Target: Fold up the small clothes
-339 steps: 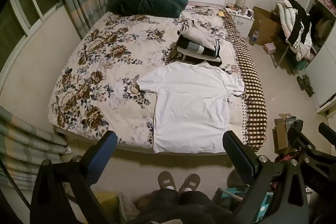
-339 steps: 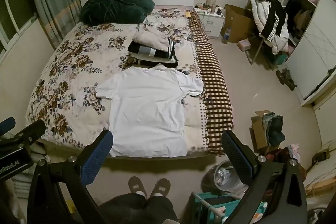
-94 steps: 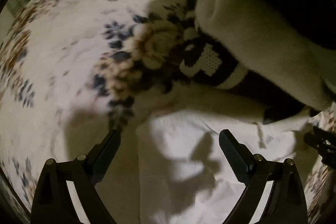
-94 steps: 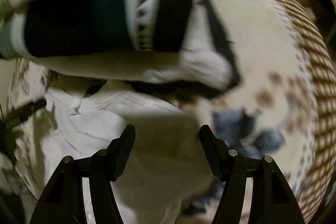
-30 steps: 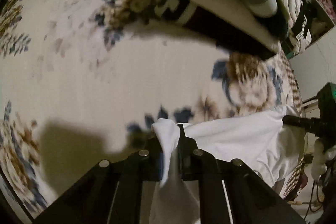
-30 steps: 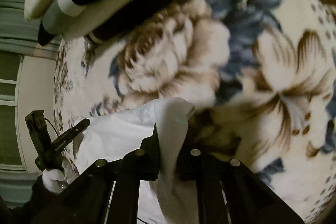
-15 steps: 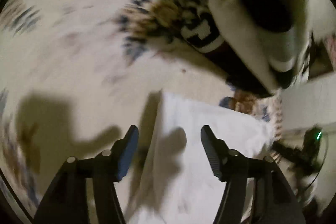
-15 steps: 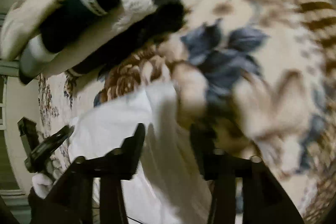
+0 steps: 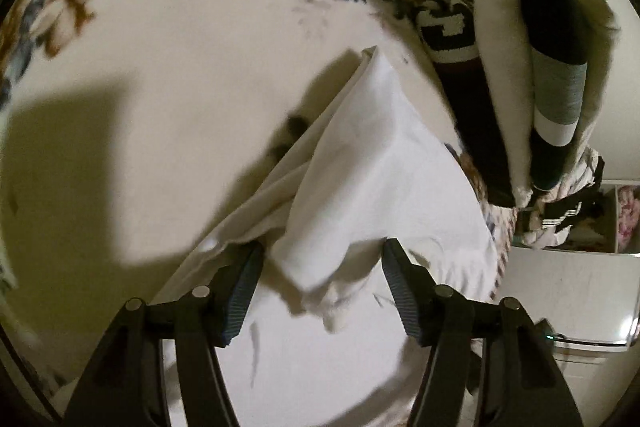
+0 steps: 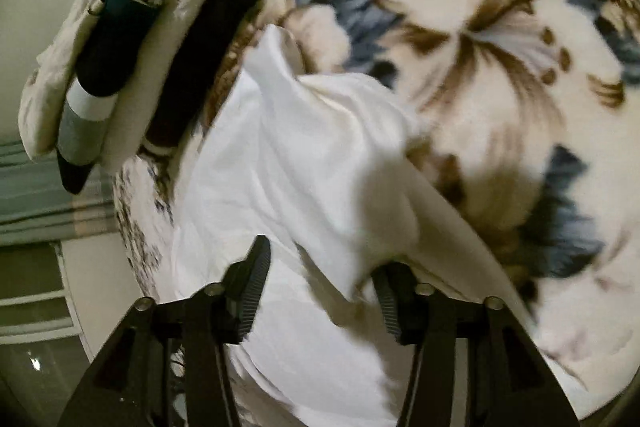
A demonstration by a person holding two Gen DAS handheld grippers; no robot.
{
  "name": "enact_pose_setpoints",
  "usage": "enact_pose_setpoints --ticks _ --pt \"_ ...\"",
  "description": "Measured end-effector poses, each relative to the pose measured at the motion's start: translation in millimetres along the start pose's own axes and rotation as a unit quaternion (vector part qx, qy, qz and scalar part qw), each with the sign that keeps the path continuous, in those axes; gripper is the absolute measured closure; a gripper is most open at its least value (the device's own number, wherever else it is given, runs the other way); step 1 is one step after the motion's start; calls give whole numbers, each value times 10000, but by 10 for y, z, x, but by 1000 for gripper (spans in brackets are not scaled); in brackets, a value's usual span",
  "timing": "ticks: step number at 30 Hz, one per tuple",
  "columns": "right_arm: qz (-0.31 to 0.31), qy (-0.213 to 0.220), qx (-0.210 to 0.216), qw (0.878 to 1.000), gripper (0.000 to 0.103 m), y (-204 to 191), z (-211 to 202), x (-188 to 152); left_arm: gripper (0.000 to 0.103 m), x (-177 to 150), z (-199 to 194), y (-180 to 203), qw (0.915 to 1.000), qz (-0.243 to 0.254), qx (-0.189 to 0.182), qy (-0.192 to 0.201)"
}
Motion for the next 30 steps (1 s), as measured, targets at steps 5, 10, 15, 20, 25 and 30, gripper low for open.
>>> enact_pose_setpoints --ticks 5,10,15,20,25,30 --pt "-136 251 -196 9994 98 -135 -67 -44 99 -41 -186 61 9981 422 156 411" --pt "-255 293 -245 9989 99 -143 -342 -124 100 -53 -510 -49 9969 457 174 614" --pt "-486 107 -368 9981 99 -110 -576 -258 100 -150 -737 -59 9964 540 144 633" --pt "-737 -147 -641 9951 99 2 -663 -480 100 -400 -760 -136 9977 412 220 483" --pt "-681 -399 -913 9927 99 279 -577 -667 100 -570 -556 -445 9985 182 458 221" --pt "-628 -642 -1172 9890 99 555 -336 -761 99 -537 -276 -651 9963 247 816 -143"
Point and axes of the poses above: each gripper's, at about its wrist camera, not at the fingertips, and z roughly the way its jaws point, y to its right, x to its top, the point moved 7 cm from there along z, roughly the way its jaws point, and after that the axes turned 9 degrees about -y, right-handed, at the moved point
